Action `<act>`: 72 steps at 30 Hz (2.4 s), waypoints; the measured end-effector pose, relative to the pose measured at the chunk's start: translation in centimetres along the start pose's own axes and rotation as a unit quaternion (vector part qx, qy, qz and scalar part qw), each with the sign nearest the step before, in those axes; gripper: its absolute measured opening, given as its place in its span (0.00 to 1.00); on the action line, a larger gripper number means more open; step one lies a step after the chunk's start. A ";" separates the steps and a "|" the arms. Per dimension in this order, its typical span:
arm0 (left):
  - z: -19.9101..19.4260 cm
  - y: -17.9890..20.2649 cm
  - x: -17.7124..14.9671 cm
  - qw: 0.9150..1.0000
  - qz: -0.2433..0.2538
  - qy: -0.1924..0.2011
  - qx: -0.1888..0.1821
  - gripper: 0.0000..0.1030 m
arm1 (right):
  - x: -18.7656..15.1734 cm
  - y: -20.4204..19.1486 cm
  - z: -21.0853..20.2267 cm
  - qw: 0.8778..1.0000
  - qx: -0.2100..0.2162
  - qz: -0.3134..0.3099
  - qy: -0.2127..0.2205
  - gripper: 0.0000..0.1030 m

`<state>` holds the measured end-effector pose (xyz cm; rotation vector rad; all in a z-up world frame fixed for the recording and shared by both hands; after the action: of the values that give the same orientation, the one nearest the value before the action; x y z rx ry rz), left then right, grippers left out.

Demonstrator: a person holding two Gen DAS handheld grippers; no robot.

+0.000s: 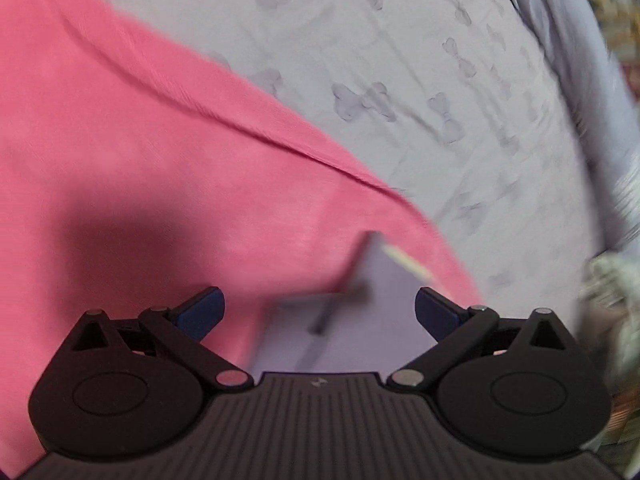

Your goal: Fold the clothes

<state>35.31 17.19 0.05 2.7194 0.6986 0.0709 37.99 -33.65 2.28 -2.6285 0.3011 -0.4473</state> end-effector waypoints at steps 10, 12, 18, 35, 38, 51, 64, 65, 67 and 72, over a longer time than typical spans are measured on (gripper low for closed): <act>-0.8 6.2 -18.4 0.897 0.393 0.145 0.141 1.00 | -17.5 -5.5 2.8 0.932 -0.227 -0.280 -0.036 1.00; 1.7 4.4 -20.0 0.900 0.384 0.109 0.177 1.00 | -19.3 -3.6 3.3 0.928 -0.253 -0.267 -0.060 1.00; 1.0 -1.8 -20.9 0.940 0.290 0.076 0.161 1.00 | -20.1 3.2 -0.5 0.985 -0.138 -0.071 -0.077 1.00; 5.7 6.1 -22.5 0.861 0.472 0.129 0.138 0.99 | -20.0 -7.7 4.8 0.946 -0.151 -0.285 -0.038 1.00; 5.0 2.7 -23.4 0.873 0.456 0.133 0.109 1.00 | -21.5 -5.0 3.9 0.951 -0.126 -0.280 -0.033 1.00; 0.1 8.3 -22.7 0.828 0.526 0.169 0.093 0.99 | -22.2 3.7 -3.1 0.994 0.082 0.062 -0.030 1.00; 7.2 17.2 -22.8 0.748 0.649 0.137 0.012 0.97 | -20.6 7.4 0.1 0.954 0.180 0.237 0.038 1.00; 7.4 17.3 -22.4 0.746 0.651 0.139 0.013 0.97 | -20.1 7.2 0.4 0.954 0.181 0.236 0.029 1.00; 7.5 17.6 -21.2 0.743 0.651 0.151 0.026 0.96 | -19.4 6.7 1.0 0.954 0.187 0.234 0.026 1.00; 6.9 17.7 -16.6 0.782 0.581 0.200 0.108 0.94 | -20.1 5.5 -0.1 0.968 0.166 0.185 0.035 1.00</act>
<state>29.81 -7.44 -0.08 2.9024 -1.0517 0.9014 18.61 -32.82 -5.50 -2.1696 0.6644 -0.4216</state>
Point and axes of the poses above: each gripper's, at about its wrist camera, not at the fingertips, and z roughly the way its jaws point, y to its right, x to its top, the point moved 6 cm from there along z, roughly the way its jaws point, and after that the axes turned 10 degrees about -y, right-handed, at the moved point
